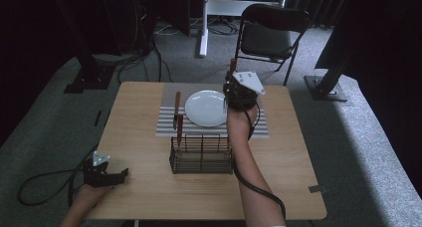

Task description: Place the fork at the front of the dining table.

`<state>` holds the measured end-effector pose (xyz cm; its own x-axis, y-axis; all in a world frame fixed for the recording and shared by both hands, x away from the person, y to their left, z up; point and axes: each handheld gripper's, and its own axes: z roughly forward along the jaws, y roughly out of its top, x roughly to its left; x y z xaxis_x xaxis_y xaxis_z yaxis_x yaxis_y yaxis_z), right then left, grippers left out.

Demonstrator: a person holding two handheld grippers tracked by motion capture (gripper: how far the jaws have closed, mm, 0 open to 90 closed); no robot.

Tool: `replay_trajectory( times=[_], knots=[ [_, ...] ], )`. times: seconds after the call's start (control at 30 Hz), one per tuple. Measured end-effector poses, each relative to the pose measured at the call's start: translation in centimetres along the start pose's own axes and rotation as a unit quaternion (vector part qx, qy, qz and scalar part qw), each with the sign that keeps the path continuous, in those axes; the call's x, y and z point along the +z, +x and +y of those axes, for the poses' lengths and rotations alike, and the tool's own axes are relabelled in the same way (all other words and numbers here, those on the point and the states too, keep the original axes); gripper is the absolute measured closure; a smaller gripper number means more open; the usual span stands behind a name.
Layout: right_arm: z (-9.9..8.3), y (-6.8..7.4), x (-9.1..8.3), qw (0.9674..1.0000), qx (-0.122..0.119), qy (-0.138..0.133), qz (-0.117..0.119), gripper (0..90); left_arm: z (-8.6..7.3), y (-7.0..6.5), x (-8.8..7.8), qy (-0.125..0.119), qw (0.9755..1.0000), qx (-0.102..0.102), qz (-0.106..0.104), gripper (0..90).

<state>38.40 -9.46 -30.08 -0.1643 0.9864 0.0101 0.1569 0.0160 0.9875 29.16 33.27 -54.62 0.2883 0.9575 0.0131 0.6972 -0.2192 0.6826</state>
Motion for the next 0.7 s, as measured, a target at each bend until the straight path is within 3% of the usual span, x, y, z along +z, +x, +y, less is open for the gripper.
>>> replay_trajectory(
  times=[0.37, 0.7],
  knots=[
    [-1.8, -2.8, 3.3, 0.9986, -0.002, 0.044, -0.028, 76.0, 0.0, 0.0, 0.0, 0.000, 1.0000, 0.000, 0.000, 0.0],
    [-4.5, -5.6, 6.6, 0.9939, 0.000, 0.098, -0.051, 76.1, 0.0, 0.0, 0.0, 0.000, 1.0000, -0.001, 0.000, 0.0]
  ],
)
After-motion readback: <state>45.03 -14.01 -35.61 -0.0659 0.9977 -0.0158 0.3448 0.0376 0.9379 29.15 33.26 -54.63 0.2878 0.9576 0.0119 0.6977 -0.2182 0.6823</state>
